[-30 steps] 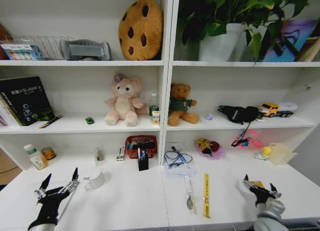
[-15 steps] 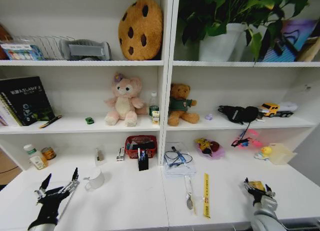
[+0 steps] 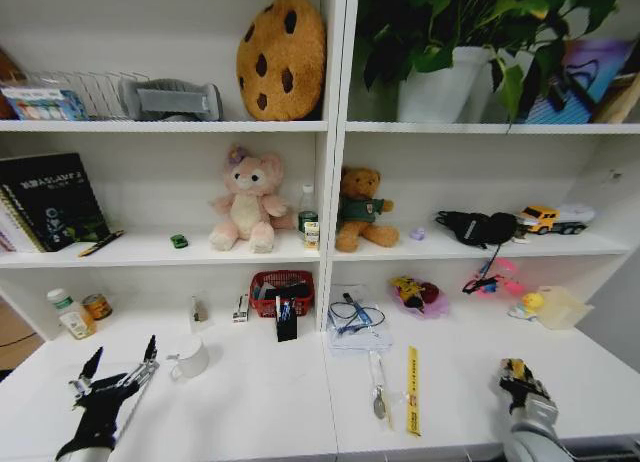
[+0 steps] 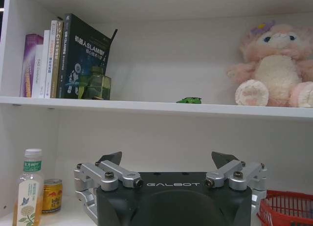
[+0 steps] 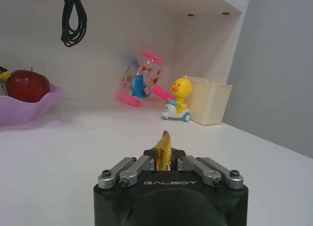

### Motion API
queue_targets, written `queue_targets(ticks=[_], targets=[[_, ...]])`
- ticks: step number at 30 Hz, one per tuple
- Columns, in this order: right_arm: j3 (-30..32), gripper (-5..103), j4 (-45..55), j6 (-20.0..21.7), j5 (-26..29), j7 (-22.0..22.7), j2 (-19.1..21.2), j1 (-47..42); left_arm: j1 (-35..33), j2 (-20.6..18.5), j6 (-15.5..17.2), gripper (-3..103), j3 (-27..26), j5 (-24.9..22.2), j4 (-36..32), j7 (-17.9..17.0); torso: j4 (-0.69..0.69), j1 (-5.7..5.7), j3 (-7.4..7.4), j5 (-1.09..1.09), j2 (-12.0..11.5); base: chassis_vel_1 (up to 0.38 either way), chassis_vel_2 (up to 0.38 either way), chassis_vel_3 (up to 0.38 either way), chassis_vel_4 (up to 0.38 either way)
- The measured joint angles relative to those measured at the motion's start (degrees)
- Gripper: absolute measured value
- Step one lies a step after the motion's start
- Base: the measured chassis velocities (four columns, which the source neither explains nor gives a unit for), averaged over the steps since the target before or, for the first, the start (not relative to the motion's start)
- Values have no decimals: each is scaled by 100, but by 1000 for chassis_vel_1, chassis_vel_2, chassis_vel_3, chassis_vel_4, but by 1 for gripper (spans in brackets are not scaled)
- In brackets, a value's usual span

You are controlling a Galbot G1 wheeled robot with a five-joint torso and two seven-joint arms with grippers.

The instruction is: Organize the objects on the table.

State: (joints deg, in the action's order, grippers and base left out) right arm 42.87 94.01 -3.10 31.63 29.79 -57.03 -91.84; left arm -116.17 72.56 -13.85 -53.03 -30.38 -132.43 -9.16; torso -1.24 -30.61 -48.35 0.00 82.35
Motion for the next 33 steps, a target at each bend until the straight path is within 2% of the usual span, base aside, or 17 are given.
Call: queue_targets(ticks=[2,6,18,25,33], targets=[[-15,7,2,0,-6,3,-4,9,0,0,0,100,0,0,0,0,0,0,0,0,0,0,0,0,0],[-41,1,2,0,-13,3,-9,24,0,0,0,100,0,0,0,0,0,0,0,0,0,0,0,0,0],[-454,0,360,23,-139,-237,-27,654,0,0,0,100,0,0,0,0,1,0,0,0,0,0,0,0,0],[-1138,0,74,123,-165,-444,78,1709,0,0,0,100,0,0,0,0,-1,0,0,2,0,0,0,0,0],[-1939,0,-698,185,-6,-585,214,3107,0,0,0,100,0,0,0,0,0,0,-1,0,-1,0,0,0,0]])
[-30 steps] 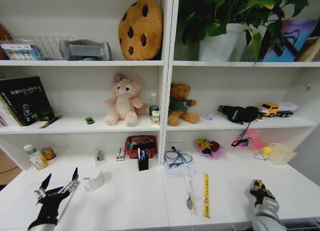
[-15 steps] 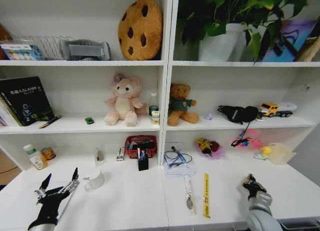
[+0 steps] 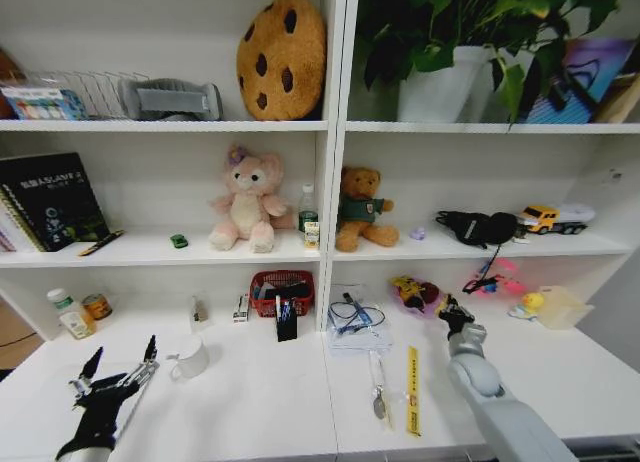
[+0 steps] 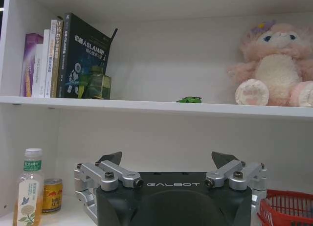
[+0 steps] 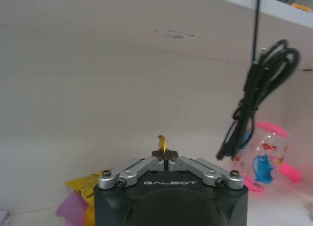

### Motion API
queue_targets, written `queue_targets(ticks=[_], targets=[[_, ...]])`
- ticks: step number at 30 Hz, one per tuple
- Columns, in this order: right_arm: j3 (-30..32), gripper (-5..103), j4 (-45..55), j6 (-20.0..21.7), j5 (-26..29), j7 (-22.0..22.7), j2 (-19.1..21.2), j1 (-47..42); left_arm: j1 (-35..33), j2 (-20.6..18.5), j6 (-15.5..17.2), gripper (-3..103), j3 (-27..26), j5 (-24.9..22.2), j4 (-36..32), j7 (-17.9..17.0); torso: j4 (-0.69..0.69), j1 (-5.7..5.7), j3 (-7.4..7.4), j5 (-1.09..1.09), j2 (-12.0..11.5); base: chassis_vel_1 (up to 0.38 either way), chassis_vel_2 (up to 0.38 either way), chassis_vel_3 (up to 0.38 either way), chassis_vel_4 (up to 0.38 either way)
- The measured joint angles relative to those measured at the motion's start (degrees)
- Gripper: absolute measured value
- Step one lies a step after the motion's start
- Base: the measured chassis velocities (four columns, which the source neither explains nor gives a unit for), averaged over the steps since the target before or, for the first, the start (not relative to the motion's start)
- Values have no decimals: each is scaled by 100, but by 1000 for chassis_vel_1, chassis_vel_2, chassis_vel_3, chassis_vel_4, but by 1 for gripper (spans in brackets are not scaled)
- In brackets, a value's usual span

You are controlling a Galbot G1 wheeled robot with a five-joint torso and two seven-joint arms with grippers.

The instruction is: Organize the objects on the table.

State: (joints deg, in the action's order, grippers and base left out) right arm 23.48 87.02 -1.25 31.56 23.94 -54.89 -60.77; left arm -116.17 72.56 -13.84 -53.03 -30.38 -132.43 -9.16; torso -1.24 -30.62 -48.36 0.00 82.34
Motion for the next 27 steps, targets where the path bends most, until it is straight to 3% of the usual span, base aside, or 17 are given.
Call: queue_targets(ticks=[7,15,16,18,19,22,27], targets=[[-489,0,-474,41,17,0,-19,610,0,0,0,100,0,0,0,0,1,0,0,0,0,0,0,0,0],[-595,-3,-867,9,47,21,10,972,0,0,0,100,0,0,0,0,0,0,0,1,0,0,0,0,0],[-595,8,-988,-12,73,9,40,1064,0,0,0,100,0,0,0,0,0,0,1,0,0,0,0,0,0],[-595,8,-1053,-36,82,-9,53,1109,0,0,0,100,0,0,0,0,0,0,0,0,0,0,0,0,0],[-602,19,-1119,-71,103,-70,76,1150,0,0,0,100,0,0,0,0,0,0,1,0,0,0,0,0,0],[-604,24,-1120,-97,111,-129,93,1140,0,0,0,100,0,0,0,0,0,0,0,1,0,0,0,0,0],[-360,45,-545,-345,110,-352,179,541,0,0,0,100,0,0,0,1,2,0,1,1,0,0,0,0,0]])
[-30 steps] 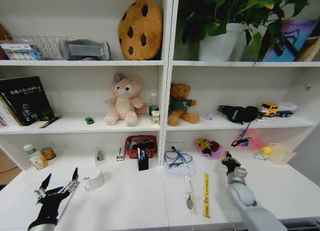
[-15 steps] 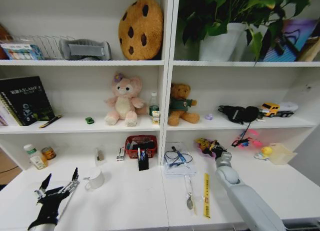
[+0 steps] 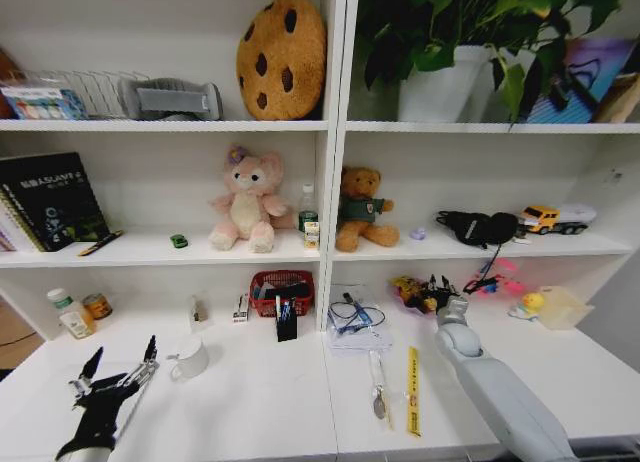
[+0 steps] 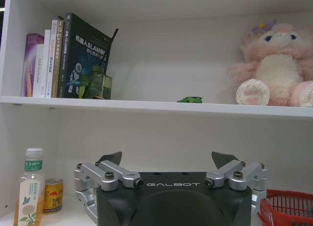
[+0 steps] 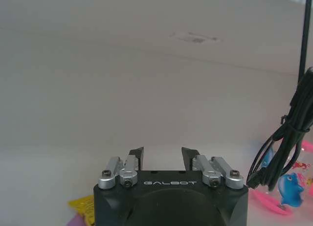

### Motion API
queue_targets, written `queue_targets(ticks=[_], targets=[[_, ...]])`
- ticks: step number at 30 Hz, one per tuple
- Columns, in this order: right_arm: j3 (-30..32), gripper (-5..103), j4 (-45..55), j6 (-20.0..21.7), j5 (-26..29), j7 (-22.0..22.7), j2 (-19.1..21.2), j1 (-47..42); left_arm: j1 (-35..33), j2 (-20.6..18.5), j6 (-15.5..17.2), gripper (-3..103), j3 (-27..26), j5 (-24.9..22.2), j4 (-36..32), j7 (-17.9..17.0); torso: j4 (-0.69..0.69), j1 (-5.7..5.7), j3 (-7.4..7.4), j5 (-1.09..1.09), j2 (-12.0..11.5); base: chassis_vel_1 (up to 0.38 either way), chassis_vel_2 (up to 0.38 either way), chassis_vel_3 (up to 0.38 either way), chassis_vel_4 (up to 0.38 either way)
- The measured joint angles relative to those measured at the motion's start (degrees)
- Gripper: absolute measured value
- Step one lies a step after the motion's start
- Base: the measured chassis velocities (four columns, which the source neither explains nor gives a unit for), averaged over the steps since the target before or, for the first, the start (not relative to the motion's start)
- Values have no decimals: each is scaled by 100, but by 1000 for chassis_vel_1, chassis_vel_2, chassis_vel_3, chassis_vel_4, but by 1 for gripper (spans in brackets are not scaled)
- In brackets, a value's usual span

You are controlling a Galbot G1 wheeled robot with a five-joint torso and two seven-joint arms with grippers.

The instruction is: Organize the objects on the table.

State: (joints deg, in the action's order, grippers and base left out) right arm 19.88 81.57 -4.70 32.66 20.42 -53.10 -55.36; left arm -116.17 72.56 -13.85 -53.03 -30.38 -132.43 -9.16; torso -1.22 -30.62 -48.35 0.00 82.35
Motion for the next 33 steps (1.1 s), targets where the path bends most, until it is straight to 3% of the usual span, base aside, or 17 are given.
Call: queue_targets(ticks=[7,9,13,15,18,21,33], targets=[[611,68,1231,-714,-65,-870,285,-1610,0,0,0,100,0,0,0,0,-4,2,1,1,1,0,0,0,0],[968,84,1655,-988,-93,-1130,359,-2195,0,0,0,100,0,0,0,0,-2,2,1,1,1,0,0,0,0],[1381,89,2092,-1135,-81,-1332,393,-2670,0,0,0,100,0,0,0,0,-1,2,1,-1,1,0,0,0,0],[1908,100,2557,-1218,-71,-1501,378,-3252,0,0,0,100,0,0,0,0,1,2,1,0,1,0,0,0,0],[2181,100,2778,-1261,-56,-1549,338,-3580,0,0,0,100,0,0,0,0,0,2,1,0,1,0,0,0,0],[2795,100,3330,-1455,-101,-1661,142,-4463,0,0,0,100,0,0,0,1,-2,2,1,-1,1,0,0,0,0],[3416,100,4250,-1723,-356,-1529,-495,-5606,0,0,0,100,0,0,0,0,-1,2,0,-1,1,0,0,0,0]])
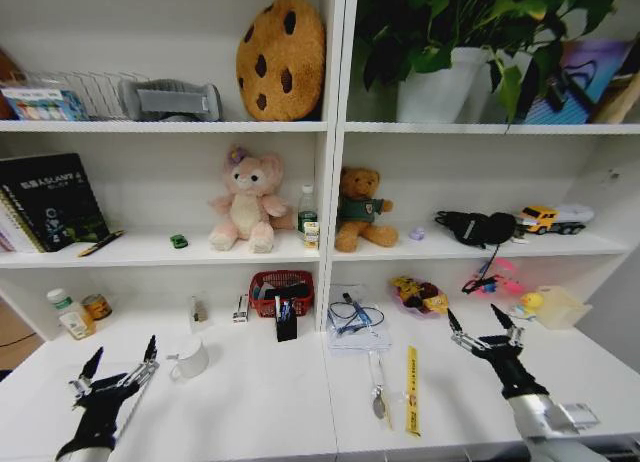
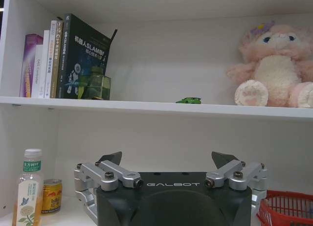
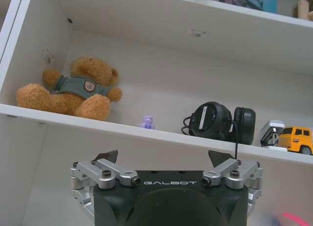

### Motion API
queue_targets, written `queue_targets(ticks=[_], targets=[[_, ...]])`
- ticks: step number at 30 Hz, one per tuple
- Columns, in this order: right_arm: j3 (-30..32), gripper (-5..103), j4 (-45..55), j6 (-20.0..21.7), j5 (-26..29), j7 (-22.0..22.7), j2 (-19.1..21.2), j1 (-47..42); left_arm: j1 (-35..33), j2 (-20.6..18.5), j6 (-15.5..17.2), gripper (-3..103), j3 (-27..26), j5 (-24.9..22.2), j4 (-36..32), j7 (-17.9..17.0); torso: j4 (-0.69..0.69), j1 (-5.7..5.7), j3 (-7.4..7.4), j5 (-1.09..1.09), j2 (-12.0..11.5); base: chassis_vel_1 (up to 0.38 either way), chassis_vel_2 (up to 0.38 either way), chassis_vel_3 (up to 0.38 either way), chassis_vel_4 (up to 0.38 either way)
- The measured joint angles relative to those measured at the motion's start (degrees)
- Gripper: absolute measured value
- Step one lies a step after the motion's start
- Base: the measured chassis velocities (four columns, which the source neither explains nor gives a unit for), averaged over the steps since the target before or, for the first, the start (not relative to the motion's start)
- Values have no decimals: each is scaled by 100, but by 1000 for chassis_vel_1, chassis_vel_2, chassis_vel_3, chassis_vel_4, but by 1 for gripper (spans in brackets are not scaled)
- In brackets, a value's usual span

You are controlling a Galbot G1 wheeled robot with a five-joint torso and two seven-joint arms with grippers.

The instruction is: Organize the objects on the table.

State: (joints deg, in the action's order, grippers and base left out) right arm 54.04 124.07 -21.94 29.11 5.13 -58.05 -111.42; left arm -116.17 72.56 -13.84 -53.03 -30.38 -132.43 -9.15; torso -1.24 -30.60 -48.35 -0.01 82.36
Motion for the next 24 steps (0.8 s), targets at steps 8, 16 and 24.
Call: queue_targets(ticks=[8,16,24], targets=[[131,100,79,-46,-22,86,-33,-50,0,0,0,100,0,0,0,0,0,-1,-1,1,-1,0,0,0,0],[104,100,99,87,-33,78,-32,26,0,0,0,100,0,0,0,0,0,-1,-1,1,-1,0,0,0,0],[90,100,94,95,-36,77,-30,38,0,0,0,100,0,0,0,0,0,-1,-1,1,-1,0,0,0,0]])
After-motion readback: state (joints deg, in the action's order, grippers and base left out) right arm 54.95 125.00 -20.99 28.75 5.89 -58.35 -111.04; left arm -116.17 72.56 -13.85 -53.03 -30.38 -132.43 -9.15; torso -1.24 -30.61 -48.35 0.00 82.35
